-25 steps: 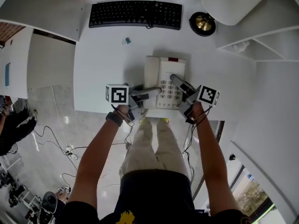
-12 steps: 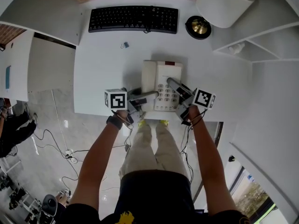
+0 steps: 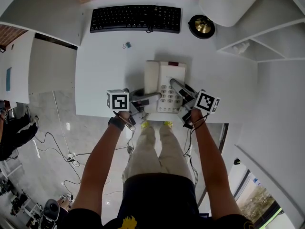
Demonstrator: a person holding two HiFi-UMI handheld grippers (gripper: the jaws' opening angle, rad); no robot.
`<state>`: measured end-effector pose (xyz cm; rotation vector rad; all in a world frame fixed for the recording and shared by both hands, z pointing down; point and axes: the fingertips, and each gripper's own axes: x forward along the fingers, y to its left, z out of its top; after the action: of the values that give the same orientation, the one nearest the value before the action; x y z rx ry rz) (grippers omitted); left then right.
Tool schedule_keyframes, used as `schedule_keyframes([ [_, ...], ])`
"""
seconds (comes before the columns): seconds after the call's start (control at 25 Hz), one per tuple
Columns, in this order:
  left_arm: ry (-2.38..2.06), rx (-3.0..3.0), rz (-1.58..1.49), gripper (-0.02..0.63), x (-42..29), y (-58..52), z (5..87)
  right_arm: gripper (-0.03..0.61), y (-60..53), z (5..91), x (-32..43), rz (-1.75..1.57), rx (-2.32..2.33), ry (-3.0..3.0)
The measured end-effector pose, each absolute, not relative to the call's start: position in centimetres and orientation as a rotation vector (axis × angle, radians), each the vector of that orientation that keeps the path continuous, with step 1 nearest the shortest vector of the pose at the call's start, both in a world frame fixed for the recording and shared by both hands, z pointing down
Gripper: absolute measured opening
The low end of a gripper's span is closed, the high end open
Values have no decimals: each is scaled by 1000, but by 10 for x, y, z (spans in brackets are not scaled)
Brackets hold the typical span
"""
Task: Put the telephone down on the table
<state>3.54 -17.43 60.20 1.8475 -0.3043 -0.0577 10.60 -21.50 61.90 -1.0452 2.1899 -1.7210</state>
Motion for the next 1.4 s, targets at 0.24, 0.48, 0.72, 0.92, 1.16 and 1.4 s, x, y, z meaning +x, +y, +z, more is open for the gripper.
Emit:
schedule_keyframes([
  [0.24,-318,1869,-50,417,35,-176,602,265,-217,614,106,-1629,-1101,2242],
  [0.48,-308,1834,-47,417,37,-174,604,223,-218,616,114,-1745,-890,2022],
  [0.72,-304,1817,-44,417,37,-175,603,212,-220,614,116,-1752,-827,1964],
  [0.92,-298,1823,-39,417,40,-174,604,228,-220,609,113,-1705,-926,2049],
  [1.16,-297,1826,-44,417,39,-174,604,242,-217,615,120,-1628,-1109,2166],
  [1.4,-290,1810,-49,417,41,-174,604,206,-219,614,130,-1708,-876,1915],
])
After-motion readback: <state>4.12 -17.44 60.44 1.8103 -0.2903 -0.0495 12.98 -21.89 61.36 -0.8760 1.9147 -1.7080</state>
